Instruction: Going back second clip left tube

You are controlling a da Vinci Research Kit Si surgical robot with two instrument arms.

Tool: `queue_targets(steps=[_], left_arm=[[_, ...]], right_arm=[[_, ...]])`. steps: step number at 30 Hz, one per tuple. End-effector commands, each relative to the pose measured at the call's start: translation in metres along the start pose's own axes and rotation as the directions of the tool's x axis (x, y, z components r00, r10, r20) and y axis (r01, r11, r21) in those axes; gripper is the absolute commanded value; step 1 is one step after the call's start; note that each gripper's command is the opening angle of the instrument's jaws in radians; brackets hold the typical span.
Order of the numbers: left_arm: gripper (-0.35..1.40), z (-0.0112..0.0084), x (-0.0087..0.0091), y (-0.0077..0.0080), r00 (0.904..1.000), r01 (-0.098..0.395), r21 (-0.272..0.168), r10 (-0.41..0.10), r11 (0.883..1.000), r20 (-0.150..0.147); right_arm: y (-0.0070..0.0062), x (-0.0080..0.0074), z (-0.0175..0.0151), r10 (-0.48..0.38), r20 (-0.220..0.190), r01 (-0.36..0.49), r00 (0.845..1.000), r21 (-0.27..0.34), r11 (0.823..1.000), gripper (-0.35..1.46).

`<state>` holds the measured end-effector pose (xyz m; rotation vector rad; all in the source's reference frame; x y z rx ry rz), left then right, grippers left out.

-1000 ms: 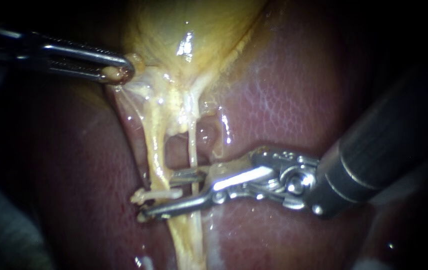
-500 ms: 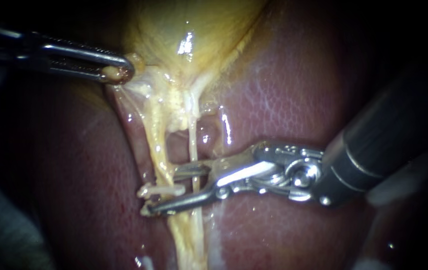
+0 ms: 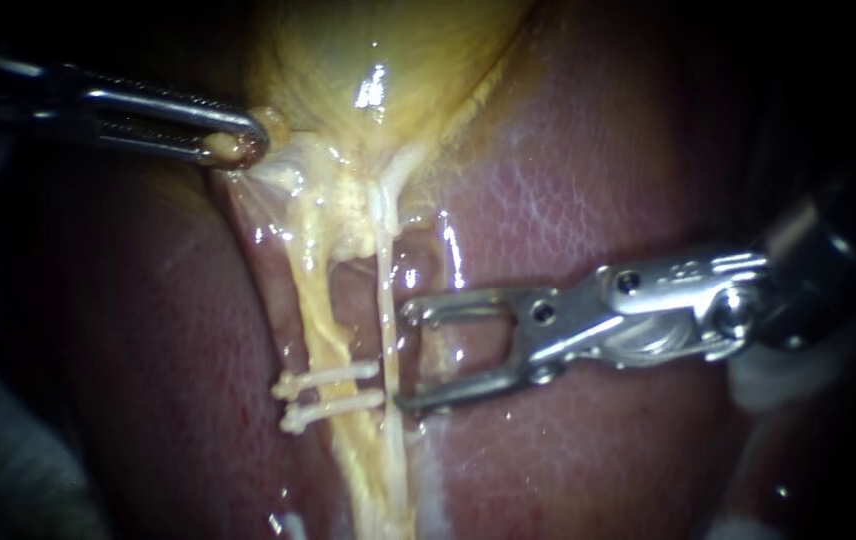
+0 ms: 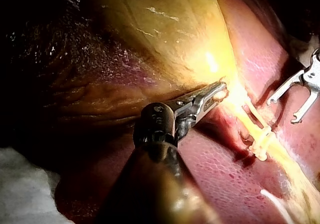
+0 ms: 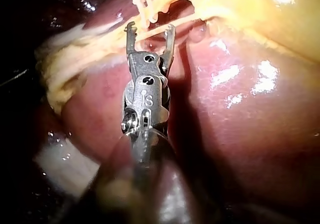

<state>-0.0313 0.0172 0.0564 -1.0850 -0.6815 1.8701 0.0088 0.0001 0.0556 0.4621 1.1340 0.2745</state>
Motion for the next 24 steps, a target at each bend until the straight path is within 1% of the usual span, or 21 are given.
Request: queue_targets(steps=[1,4,9,17,21,24], left_arm=[[-0.35,0.0000,0.0000,0.0000,1.0000,0.000,0.000,0.000,1.000,0.000],[-0.35,0.0000,0.0000,0.0000,1.0000,0.000,0.000,0.000,1.000,0.000],[-0.35,-0.0001,0.0000,0.0001,1.0000,0.000,0.000,0.000,1.000,0.000],[-0.35,-0.0001,0.0000,0.0001,1.0000,0.000,0.000,0.000,1.000,0.000],[-0.35,-0.0001,0.0000,0.0001,1.0000,0.000,0.000,0.000,1.000,0.000],[-0.35,0.0003,-0.0001,0.0001,1.0000,0.000,0.003,0.000,1.000,-0.001]], right_arm=[[-0.0001,0.0003,-0.0009,-0.022,0.000,0.022,1.000,-0.006,1.000,0.50],[-0.0003,0.0006,-0.0028,-0.085,0.004,0.085,0.996,-0.020,0.996,0.50],[-0.0008,0.0009,-0.0050,-0.144,0.011,0.144,0.990,-0.036,0.989,0.50],[-0.0008,0.0018,-0.0065,-0.157,0.011,0.157,0.988,-0.036,0.987,0.50],[-0.0008,0.0018,-0.0068,-0.156,0.011,0.157,0.988,-0.035,0.987,0.50],[-0.0008,0.0017,-0.0070,-0.163,0.009,0.163,0.987,-0.028,0.986,0.50]])
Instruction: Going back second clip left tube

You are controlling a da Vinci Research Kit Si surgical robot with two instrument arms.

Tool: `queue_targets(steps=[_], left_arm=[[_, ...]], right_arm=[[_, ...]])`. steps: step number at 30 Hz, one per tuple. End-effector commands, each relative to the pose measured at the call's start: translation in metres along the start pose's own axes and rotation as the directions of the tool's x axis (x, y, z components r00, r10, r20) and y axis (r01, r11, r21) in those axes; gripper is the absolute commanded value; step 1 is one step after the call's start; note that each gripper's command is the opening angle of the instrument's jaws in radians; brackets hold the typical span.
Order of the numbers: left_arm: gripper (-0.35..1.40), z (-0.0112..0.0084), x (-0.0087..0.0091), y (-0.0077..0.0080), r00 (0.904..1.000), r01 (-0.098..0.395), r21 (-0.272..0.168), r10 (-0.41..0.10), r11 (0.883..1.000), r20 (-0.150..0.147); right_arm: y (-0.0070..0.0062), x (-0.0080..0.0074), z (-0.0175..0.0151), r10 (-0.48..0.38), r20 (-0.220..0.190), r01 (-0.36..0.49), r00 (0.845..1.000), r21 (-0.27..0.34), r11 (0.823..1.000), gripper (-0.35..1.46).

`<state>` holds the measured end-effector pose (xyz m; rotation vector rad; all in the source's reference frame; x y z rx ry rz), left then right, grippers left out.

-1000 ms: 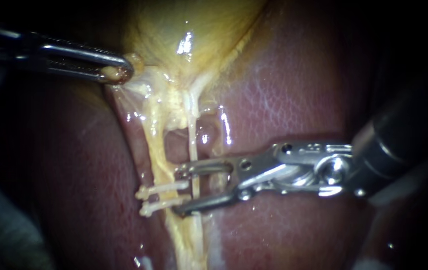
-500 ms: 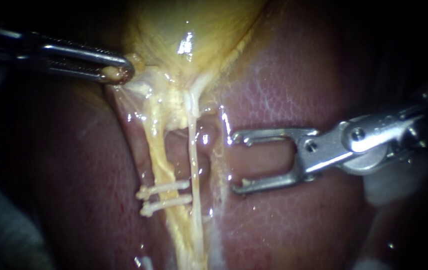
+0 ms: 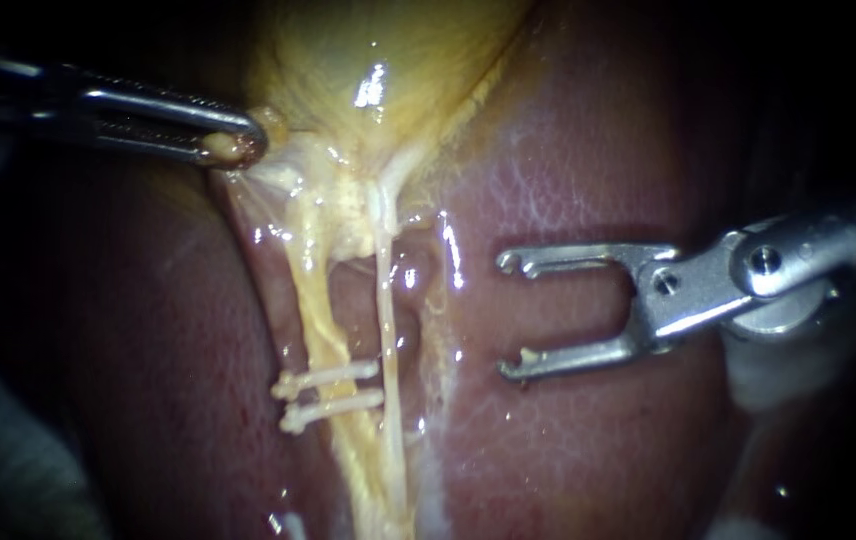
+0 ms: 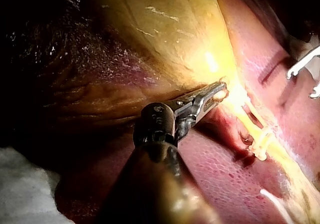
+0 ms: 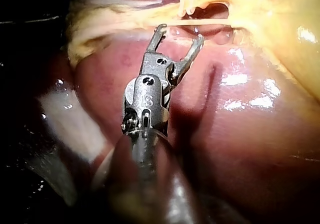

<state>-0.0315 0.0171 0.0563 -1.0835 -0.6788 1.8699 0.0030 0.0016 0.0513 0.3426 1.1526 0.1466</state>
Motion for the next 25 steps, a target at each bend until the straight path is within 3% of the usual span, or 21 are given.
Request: queue_targets(steps=[1,7,13,25], left_arm=[[-0.35,0.0006,-0.0002,-0.0002,1.0000,-0.001,0.002,0.001,1.000,-0.002],[-0.35,0.0030,-0.0011,-0.0001,1.0000,-0.006,-0.007,0.006,1.000,0.003],[-0.35,0.0061,-0.0024,-0.0011,0.9998,-0.017,-0.016,0.017,1.000,0.008],[-0.35,0.0066,-0.0027,-0.0016,0.9996,-0.026,-0.019,0.026,0.999,0.013]], right_arm=[[0.0000,0.0000,-0.0001,-0.001,0.000,0.001,1.000,0.000,1.000,0.50],[-0.0001,-0.0002,-0.0004,-0.002,-0.001,0.002,1.000,0.005,1.000,0.50],[-0.0001,-0.0002,-0.0005,-0.002,-0.002,0.002,1.000,0.009,1.000,0.50],[0.0000,-0.0001,-0.0007,0.000,-0.004,0.000,1.000,0.015,1.000,0.50]])
